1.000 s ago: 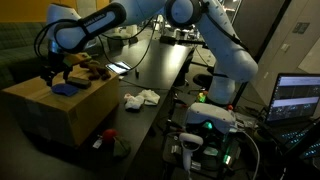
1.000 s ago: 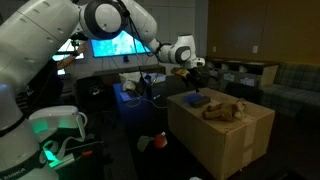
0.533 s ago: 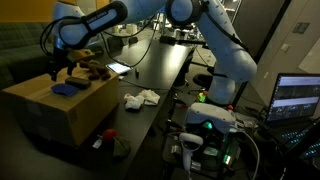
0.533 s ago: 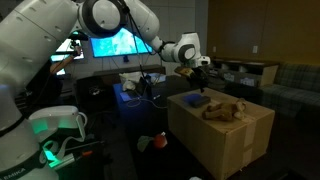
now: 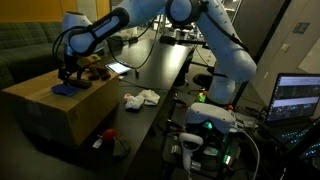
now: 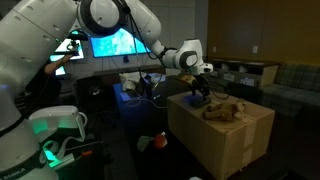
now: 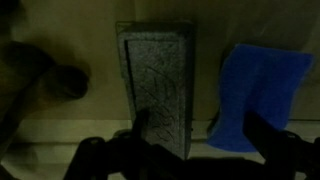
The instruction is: Switch between the objects on the box and on the table
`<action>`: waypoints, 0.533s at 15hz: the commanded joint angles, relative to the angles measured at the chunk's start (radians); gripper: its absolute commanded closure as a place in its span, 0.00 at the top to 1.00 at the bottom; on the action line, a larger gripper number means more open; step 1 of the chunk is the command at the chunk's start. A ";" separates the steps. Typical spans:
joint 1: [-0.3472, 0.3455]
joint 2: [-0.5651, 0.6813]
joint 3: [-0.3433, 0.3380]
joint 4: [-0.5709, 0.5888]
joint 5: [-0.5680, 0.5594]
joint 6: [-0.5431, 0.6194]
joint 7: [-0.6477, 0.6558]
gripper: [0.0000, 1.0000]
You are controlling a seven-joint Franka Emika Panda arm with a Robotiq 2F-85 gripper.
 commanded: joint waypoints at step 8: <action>0.009 -0.079 -0.071 -0.143 -0.065 0.104 -0.003 1.00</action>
